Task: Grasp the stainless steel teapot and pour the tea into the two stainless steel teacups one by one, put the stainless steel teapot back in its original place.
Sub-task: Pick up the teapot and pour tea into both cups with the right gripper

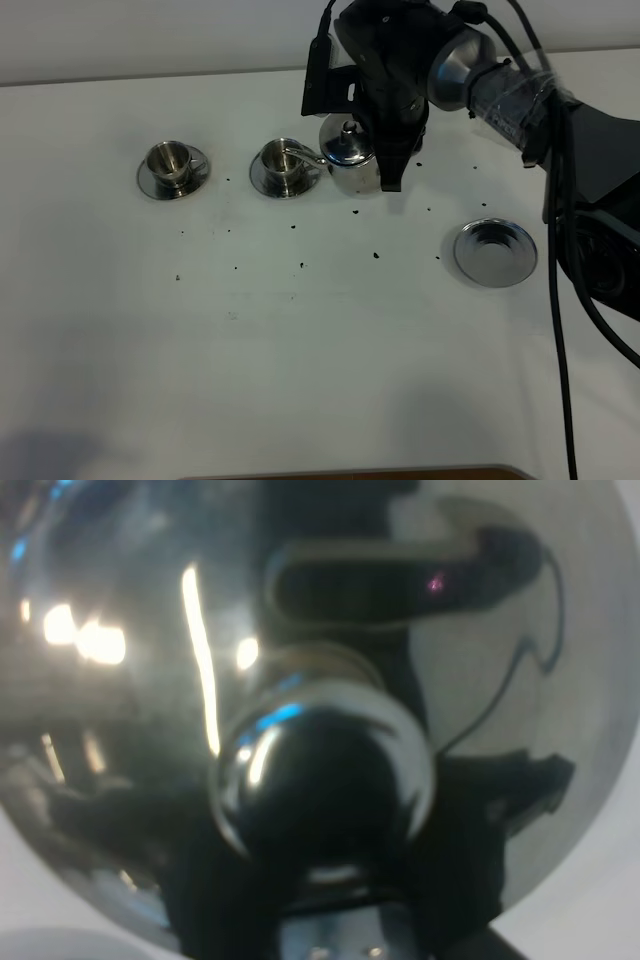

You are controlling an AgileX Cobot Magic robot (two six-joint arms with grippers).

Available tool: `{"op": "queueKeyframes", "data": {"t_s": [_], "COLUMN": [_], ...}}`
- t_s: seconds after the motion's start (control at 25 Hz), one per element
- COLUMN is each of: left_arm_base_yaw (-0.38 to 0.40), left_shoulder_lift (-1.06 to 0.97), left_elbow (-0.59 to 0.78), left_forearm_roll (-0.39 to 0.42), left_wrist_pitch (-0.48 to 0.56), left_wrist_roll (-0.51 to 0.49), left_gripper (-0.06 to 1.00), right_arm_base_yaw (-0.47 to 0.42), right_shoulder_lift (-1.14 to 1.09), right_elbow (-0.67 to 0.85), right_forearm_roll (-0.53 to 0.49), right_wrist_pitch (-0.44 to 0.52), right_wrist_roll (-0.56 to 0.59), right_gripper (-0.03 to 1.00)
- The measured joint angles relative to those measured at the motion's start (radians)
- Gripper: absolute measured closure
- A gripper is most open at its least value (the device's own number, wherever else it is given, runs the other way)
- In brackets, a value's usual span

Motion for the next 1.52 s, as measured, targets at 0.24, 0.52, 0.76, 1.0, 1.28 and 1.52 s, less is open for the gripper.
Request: {"op": "queueKeyframes", "data": {"t_s": [0.24,0.52,0.76,1.0,1.28,1.52], "left_arm_base_yaw": [0.000,0.000,0.000,0.000,0.000,0.000], "left_shoulder_lift": [0.000,0.000,0.000,0.000,0.000,0.000], "left_elbow": [0.000,0.000,0.000,0.000,0.000,0.000], "left_forearm_roll": [0.000,0.000,0.000,0.000,0.000,0.000], "left_wrist_pitch": [0.000,0.000,0.000,0.000,0.000,0.000], "left_wrist_roll": [0.000,0.000,0.000,0.000,0.000,0.000], "left_gripper": [0.58,0.58,0.58,0.58,0.58,0.58], "right_arm_base_yaw": [0.003,0.003,0.006,0.030,0.063,0.074], "right_shoulder_lift": [0.000,0.000,0.000,0.000,0.017,0.041], "right_elbow": [0.000,0.000,0.000,0.000,-0.001,-0.001], "right_forearm_roll": [-0.053,-0.114,-0.149,-0.201,-0.279,-0.325], "right_wrist_pitch": [-0.040,-0.072,-0.088,-0.092,-0.100,-0.101], "right_wrist_roll": [0.003,0.008,0.008,0.007,0.007,0.020], "right_gripper": [0.78,0.78,0.78,0.78,0.78,0.78]}}
